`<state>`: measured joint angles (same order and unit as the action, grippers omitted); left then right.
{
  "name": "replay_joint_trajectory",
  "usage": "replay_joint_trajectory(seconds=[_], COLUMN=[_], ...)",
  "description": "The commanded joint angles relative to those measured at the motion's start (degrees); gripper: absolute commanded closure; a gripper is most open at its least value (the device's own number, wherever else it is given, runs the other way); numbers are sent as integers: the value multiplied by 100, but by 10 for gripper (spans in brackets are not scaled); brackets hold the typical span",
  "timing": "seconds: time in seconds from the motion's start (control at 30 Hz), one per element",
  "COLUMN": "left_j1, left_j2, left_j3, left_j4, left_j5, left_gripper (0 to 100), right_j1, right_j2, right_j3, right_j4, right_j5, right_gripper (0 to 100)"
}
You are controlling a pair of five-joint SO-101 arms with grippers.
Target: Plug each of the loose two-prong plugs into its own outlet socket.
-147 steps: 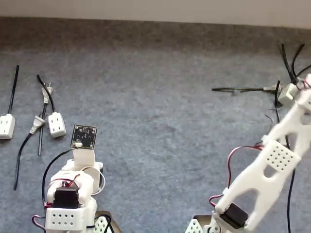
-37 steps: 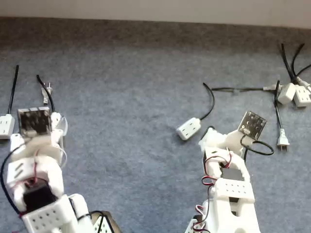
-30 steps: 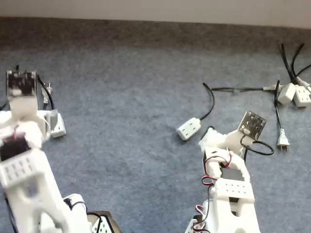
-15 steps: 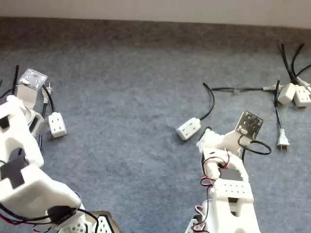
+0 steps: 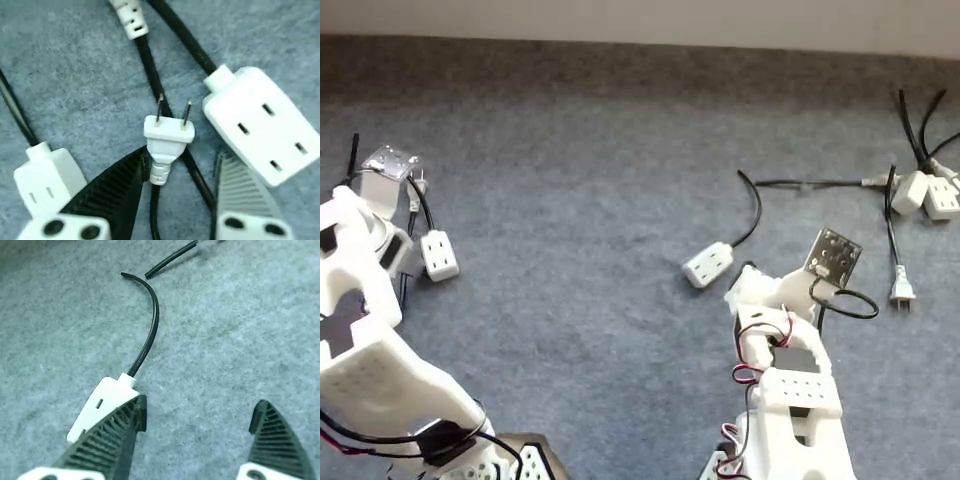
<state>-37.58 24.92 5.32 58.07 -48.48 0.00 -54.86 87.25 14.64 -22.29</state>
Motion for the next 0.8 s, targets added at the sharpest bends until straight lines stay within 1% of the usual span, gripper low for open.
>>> replay_joint_trajectory(seconds=[0.0,0.1,0.2,0.37,0.47,0.53,0.57,0.67,0.77], left_j1=[259,382,435,409,426,497,541,576,989], left_j2=[22,22,13,13,13,13,-4,-251,-752], left_j3=[-435,-787,-1174,-1991,-2431,-2563,-2431,-1868,-1007], left_j4=[123,624,1213,2646,3648,4343,4466,4431,4422], left_j5=[-26,-26,-26,-62,-88,-431,-554,-624,-949], left_gripper=[960,954,984,986,986,986,986,986,986], right_j1=[-48,-48,-48,-48,-48,-48,-48,-48,-48], right_j2=[-101,-101,-101,-101,-101,-101,-101,-101,-101], right_j3=[-48,-48,-48,-48,-48,-48,-48,-48,-48], right_j4=[-127,-127,-127,-127,-127,-127,-127,-127,-136], right_j5=[88,88,88,88,88,88,88,88,88], right_gripper=[670,670,670,670,670,670,670,670,670])
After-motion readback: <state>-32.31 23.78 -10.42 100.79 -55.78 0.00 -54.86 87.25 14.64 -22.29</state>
